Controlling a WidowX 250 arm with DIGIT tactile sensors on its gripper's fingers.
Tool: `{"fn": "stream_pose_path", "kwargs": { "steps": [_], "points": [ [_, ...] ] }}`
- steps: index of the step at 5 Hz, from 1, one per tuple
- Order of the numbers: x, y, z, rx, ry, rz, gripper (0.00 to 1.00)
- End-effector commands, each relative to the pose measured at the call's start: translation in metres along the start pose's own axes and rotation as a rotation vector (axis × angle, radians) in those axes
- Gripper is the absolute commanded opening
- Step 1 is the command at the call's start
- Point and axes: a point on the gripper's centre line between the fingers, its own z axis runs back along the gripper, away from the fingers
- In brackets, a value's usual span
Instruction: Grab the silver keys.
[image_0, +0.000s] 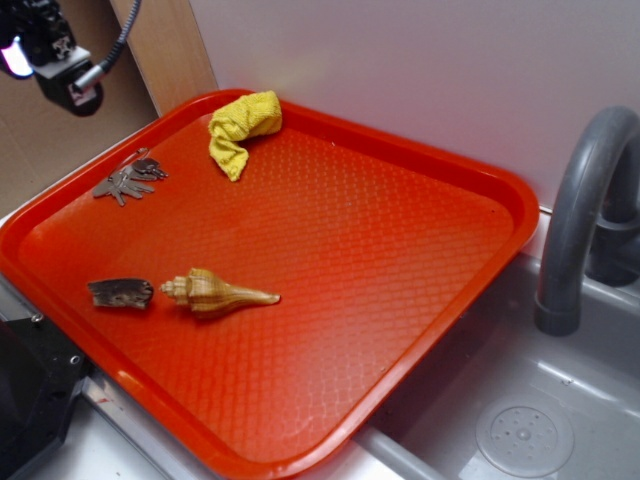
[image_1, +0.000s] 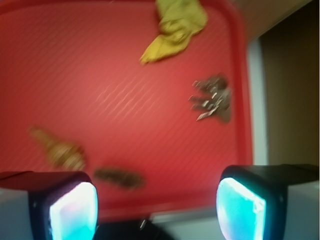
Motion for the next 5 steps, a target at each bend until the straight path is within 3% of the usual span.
{"fn": "stream_pose_path", "kwargs": {
  "steps": [1, 2, 3, 4, 5],
  "points": [
    [0.008, 0.047, -0.055, 0.121, 0.009, 0.1, 1.0],
    [0.002, 0.049, -0.066, 0.225, -0.112, 0.073, 1.0],
    [0.011, 0.049, -0.081, 0.107, -0.108, -0.031, 1.0],
    [0.017, 0.06, -0.101, 0.122, -0.069, -0.012, 1.0],
    [0.03, 0.082, -0.114, 0.062, -0.035, 0.007, 1.0]
  ]
}}
